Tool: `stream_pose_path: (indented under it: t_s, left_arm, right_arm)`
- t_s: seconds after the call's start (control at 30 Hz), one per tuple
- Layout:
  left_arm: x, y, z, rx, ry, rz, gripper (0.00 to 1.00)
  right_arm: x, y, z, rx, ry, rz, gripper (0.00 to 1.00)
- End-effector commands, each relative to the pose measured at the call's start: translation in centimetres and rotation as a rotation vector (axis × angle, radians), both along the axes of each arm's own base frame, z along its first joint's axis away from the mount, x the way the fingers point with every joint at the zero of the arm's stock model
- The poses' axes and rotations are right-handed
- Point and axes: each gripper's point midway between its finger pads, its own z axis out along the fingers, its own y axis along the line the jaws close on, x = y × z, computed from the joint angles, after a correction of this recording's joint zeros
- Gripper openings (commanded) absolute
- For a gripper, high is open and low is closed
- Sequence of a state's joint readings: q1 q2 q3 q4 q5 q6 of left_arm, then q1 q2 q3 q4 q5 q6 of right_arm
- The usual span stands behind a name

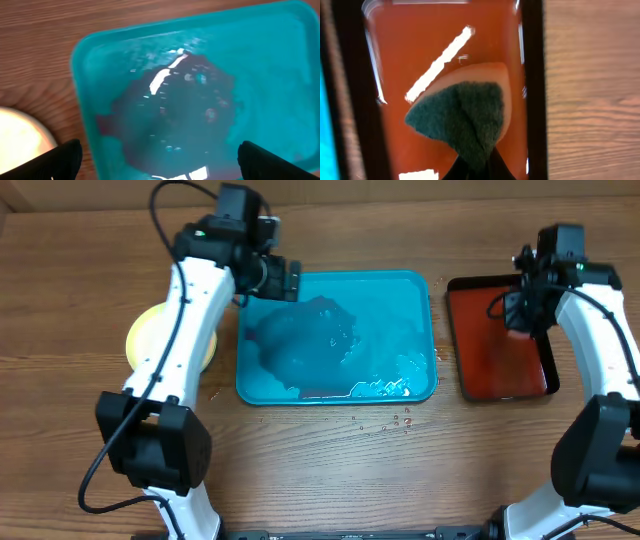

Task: Clean dirty plates on tray and stack at the side
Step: 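Place the sponge on the red tray and open the right gripper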

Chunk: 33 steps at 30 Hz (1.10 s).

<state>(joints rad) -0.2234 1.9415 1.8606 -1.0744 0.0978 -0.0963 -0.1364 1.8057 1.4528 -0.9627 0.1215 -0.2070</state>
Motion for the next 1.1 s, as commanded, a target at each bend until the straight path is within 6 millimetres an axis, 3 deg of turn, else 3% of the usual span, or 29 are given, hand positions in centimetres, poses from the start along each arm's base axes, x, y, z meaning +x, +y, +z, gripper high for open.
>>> stream_pose_path:
  t_s: [0.0,0.23,0.4,0.5,0.57,0.63,0.77,0.87,0.93,1.0,1.07]
  left_arm:
    - [0.1,-2.1,0.6,0.018,-0.038,-0.062,1.00]
    - [-0.2,-3.1,0.6,0.026,-0.044,-0.083,1.00]
    - [-0.2,-3.1,0.6,0.026,-0.043,-0.083,1.00]
    - [-0.2,-3.1,0.6,0.026,-0.043,-0.083,1.00]
    - [-0.2,-3.1,0.6,0.026,-0.043,-0.083,1.00]
    - [-0.2,-3.1,0.6,0.026,-0.044,-0.083,1.00]
    - [-0.2,-3.1,0.6,0.023,-0.043,-0.084,1.00]
    - [-0.2,-3.1,0.6,0.024,-0.043,-0.084,1.00]
    - [-0.2,-3.1,0.6,0.023,-0.043,-0.084,1.00]
    - [-0.2,-3.1,0.6,0.024,-0.043,-0.084,1.00]
    - [-0.2,-3.1,0.6,0.024,-0.043,-0.084,1.00]
  right_arm:
    - [-0.1,0.6,-2.8,0.049,-0.022,0.103,0.04]
    - [-0.1,1.7,-6.5,0.096,-0.090,0.158,0.05]
    - [-0.1,1.8,-7.1,0.099,-0.103,0.161,0.15]
    - [0.0,1.9,-7.0,0.102,-0.107,0.162,0.32]
    - [0.3,1.9,-6.5,0.102,-0.113,0.159,0.80]
    - [0.6,1.8,-5.2,0.107,-0.128,0.140,0.96]
    - [1.8,2.1,1.1,0.109,-0.235,0.146,1.00]
    - [1.8,2.6,9.3,0.103,-0.391,0.173,1.00]
    - [0.2,3.7,16.2,0.110,-0.525,0.209,1.00]
    - [-3.0,4.7,22.0,0.137,-0.652,0.184,1.00]
    - [-5.7,5.1,25.2,0.165,-0.739,0.133,1.00]
